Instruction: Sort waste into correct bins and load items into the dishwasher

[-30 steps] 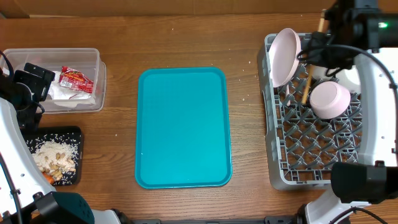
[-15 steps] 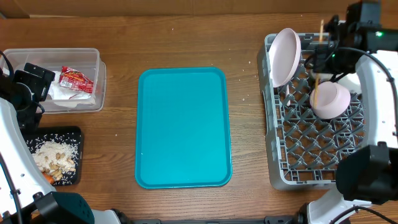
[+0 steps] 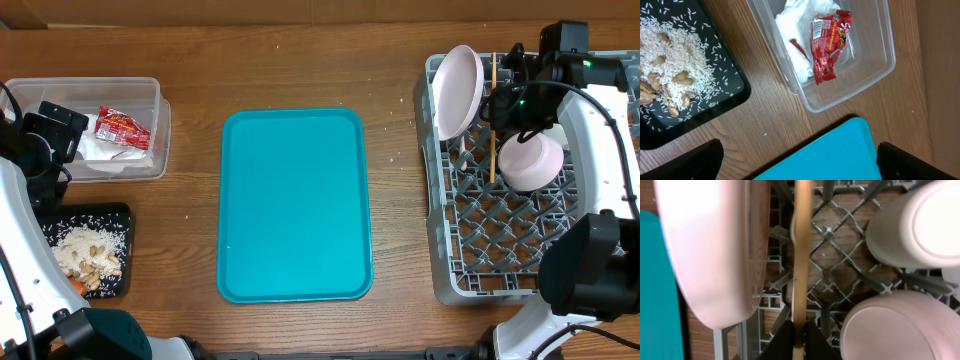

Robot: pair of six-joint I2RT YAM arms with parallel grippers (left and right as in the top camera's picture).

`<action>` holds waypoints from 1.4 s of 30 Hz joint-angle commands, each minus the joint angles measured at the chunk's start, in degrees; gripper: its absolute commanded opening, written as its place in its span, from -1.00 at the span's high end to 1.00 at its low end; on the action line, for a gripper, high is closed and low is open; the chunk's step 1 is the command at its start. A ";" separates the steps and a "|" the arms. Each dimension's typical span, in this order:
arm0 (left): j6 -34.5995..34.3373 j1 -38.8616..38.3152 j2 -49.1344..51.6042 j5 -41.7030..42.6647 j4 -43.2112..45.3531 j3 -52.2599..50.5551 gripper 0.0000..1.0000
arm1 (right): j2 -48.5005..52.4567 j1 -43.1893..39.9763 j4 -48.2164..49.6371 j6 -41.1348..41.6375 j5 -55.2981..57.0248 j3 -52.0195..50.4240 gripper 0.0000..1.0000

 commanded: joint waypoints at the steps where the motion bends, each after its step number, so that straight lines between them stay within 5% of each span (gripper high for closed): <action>1: 1.29 -0.42 -0.24 0.02 0.07 0.52 -1.00 | -0.35 0.11 0.11 -0.42 -2.16 0.02 0.45; 6: 1.29 -0.42 -0.24 0.02 0.07 0.52 -1.00 | -0.35 0.11 0.28 0.46 -2.32 0.02 0.13; 17: 1.31 -0.42 -0.24 0.02 0.07 0.52 -1.00 | -4.59 0.11 -1.97 14.03 -3.54 0.31 -0.08; 22: 1.29 -0.42 -0.24 0.02 0.07 0.52 -1.00 | -10.54 0.11 -8.31 16.61 -3.91 0.28 -0.60; 26: 1.29 -0.42 -0.24 0.02 0.07 0.52 -1.00 | -15.37 0.94 -10.97 19.76 -3.91 -0.66 -0.69; 28: 1.29 -0.42 -0.24 0.02 0.07 0.52 -1.00 | -18.64 2.36 -11.67 19.78 -3.91 -2.47 -0.95; 42: 1.29 -0.42 -0.24 0.02 0.07 0.52 -1.00 | -55.19 18.47 5.79 33.46 8.00 -40.54 -1.00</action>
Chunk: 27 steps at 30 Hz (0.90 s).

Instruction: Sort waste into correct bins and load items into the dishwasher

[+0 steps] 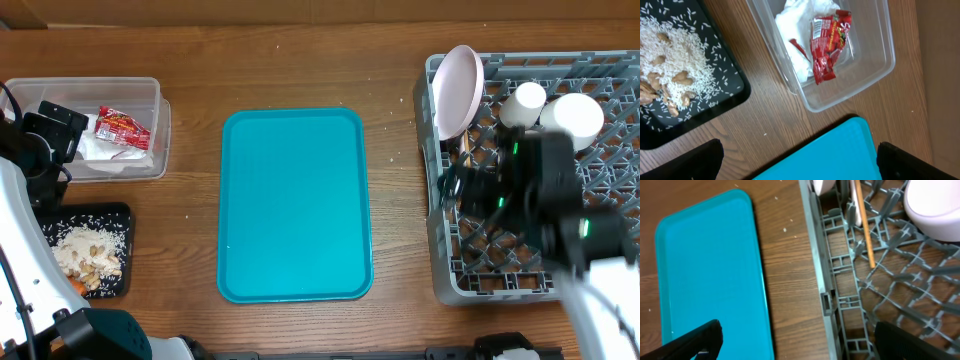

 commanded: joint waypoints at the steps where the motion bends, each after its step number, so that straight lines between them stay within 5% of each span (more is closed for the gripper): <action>1: 1.29 -0.42 -0.26 0.04 0.04 0.52 -1.00 | -9.84 1.73 3.82 3.23 3.21 -7.13 -1.00; 7: 1.29 -0.42 -0.26 0.04 0.04 0.52 -1.00 | -18.01 1.77 6.32 3.23 3.02 -11.04 -1.00; 27: 1.29 -0.42 -0.26 0.04 0.04 0.52 -1.00 | -16.94 1.77 2.64 2.29 4.44 -11.10 -1.00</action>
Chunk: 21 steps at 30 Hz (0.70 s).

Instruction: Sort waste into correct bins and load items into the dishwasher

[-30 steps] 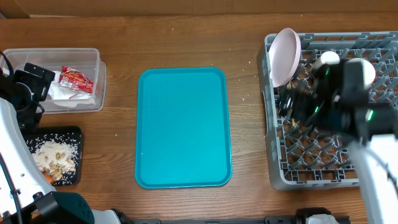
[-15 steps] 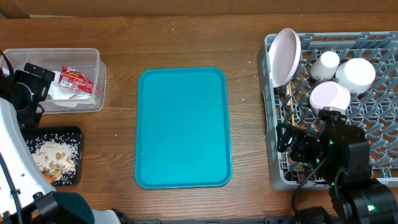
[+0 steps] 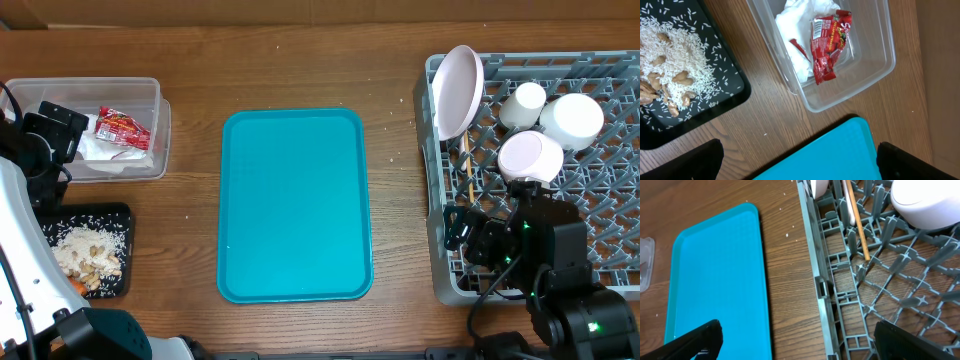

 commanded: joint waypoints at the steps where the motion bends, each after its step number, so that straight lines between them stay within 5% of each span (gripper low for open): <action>1: 1.29 -0.42 -0.24 0.02 0.07 0.52 -1.00 | -0.09 0.22 0.02 -0.37 2.51 -0.48 -1.00; 6: 1.31 -0.42 -0.24 0.02 0.07 0.52 -0.99 | -1.49 0.26 4.90 -1.86 2.21 -4.92 -1.00; 13: 1.29 -0.42 -0.24 0.02 0.07 0.52 -1.00 | -13.75 -1.01 34.14 -12.72 -3.93 -25.90 -1.00; 21: 1.29 -0.42 -0.24 0.02 0.07 0.52 -0.99 | -24.33 -2.71 56.68 -16.44 -4.28 -41.62 -1.00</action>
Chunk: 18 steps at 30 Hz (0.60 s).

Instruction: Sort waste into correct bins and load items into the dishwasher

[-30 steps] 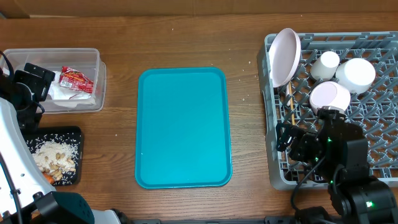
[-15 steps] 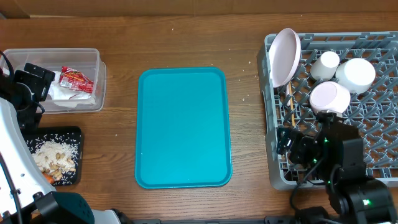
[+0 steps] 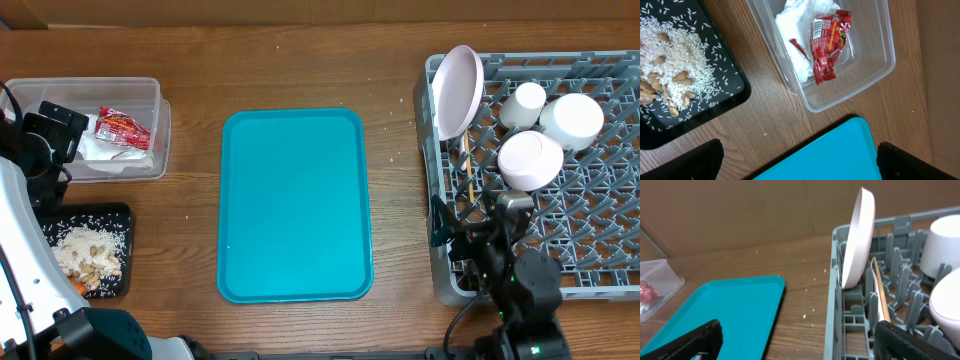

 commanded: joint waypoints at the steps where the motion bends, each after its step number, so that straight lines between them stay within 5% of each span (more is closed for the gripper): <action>1: 1.29 -0.42 -0.24 0.02 0.04 0.52 -1.00 | -5.01 -0.87 5.53 -3.93 -0.72 -5.09 -1.00; 18: 1.29 -0.42 -0.24 0.02 0.04 0.52 -1.00 | -20.39 -8.28 8.55 -6.25 -1.81 -10.36 -1.00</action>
